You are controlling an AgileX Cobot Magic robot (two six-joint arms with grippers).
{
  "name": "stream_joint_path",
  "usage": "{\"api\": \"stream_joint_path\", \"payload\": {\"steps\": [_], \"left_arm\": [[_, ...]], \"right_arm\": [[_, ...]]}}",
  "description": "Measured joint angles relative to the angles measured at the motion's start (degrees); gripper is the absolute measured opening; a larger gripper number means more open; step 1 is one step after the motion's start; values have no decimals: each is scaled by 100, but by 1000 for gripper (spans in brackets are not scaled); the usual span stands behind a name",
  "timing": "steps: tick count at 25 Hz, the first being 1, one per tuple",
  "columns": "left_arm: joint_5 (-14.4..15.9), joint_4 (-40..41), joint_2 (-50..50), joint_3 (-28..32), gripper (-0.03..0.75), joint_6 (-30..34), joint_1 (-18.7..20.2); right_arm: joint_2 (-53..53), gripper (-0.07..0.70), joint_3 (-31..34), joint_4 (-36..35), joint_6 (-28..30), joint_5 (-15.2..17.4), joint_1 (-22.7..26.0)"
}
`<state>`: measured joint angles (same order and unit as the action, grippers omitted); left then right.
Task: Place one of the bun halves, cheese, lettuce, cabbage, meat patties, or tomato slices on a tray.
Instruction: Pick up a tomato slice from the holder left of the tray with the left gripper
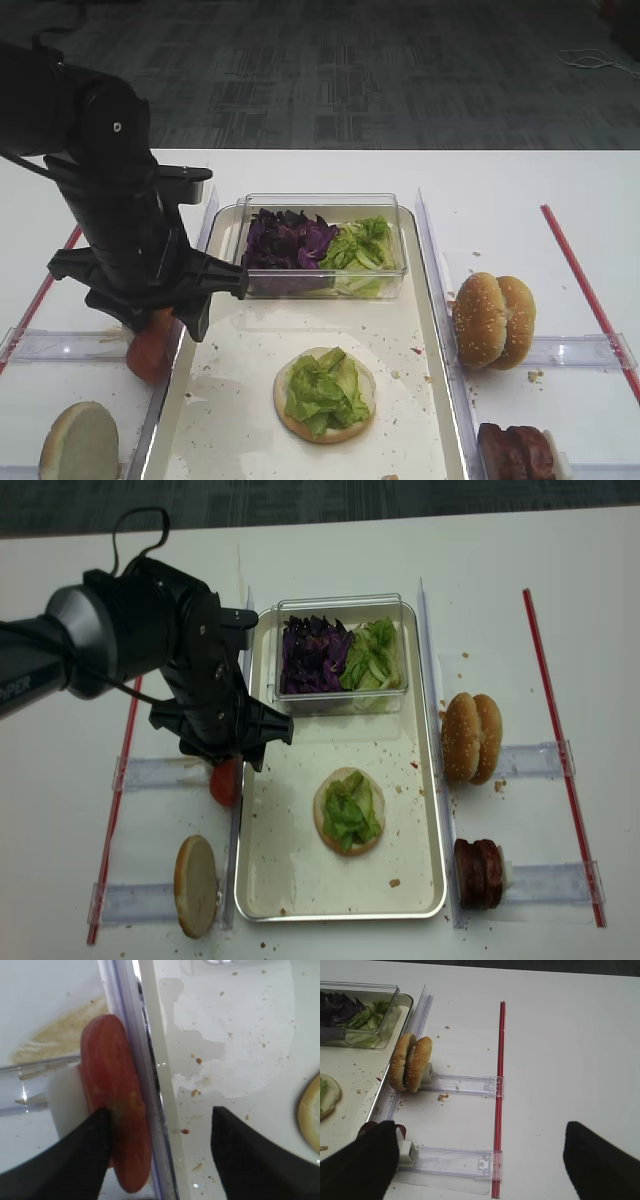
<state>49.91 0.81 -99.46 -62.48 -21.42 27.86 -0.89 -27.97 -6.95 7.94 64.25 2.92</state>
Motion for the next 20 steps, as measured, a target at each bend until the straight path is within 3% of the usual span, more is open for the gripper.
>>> {"api": "stream_joint_path", "payload": {"steps": [20], "left_arm": [[-62, 84, -155, -12, 368, 46, 0]], "right_arm": [[0, 690, 0, 0, 0, 0, 0]]}}
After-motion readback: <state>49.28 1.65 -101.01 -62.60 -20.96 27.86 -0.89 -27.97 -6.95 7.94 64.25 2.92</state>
